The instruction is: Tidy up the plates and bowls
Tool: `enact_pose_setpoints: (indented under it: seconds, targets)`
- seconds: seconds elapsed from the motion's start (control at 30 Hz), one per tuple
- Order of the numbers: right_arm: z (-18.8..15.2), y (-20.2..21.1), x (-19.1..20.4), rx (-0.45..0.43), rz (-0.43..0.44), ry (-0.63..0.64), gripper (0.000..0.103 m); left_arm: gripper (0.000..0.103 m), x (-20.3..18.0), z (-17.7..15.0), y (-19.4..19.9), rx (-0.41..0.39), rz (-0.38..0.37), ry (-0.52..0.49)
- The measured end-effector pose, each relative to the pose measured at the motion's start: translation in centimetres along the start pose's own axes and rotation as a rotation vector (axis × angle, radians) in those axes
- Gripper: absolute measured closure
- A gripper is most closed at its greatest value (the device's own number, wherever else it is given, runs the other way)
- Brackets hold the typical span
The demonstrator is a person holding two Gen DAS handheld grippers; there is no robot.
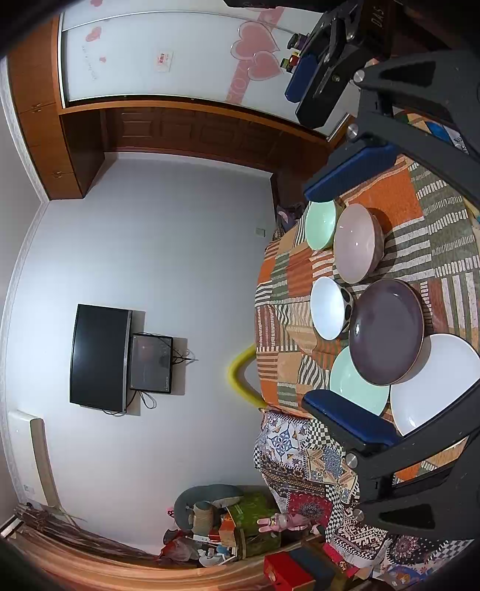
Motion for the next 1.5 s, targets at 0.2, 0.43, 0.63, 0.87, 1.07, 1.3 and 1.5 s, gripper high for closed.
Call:
enact_pose_setpoints:
  seconds: [0.2,0.43,0.63,0.87,1.07,1.3,1.5]
  targets:
    - [0.0,-0.1,-0.1,0.001,-0.004,-0.002,0.000,0.000,0.2,-0.1,-0.2,0.004,-0.003,0.002]
    - [-0.7,-0.9,-0.3,0.027,-0.022,0.001,0.000,0.000,0.9,-1.0,-1.3,0.041,-0.004,-0.005]
    - [-2.6,-3.0,-0.9,0.099,-0.031,-0.005,0.000,0.000,2.9,-2.5,-3.9,0.105,0.025,0.006]
    - [-4.9,-5.4,-2.2,0.166,-0.078,-0.015,0.001,0.000,6.4,-5.7,-7.7,0.194,0.103,-0.015]
    - [-7.6,-8.1,-2.8,0.279,-0.075,-0.029,0.016,0.023,9.4,-9.4,-11.8,0.337,0.121,-0.013]
    - [-11.0,-11.6,-3.1,0.424,-0.023,-0.087,0.034,0.040,12.3,-13.4,-16.5,0.485,0.105,0.017]
    - [-13.9,-14.9,-3.1,0.544,0.030,-0.138,0.058,0.053,14.1,-15.1,-19.7,0.535,0.113,0.003]
Point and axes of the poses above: each gripper's, at about its wrist camera, not at the fingertips, and y roughly against the way its jaws point, x to its left, z to its top, the point moved 7 cm from there along -y, roughly the way its jaws point, and after that the axes turned 5 degrees about z, right-handed, at the moved point
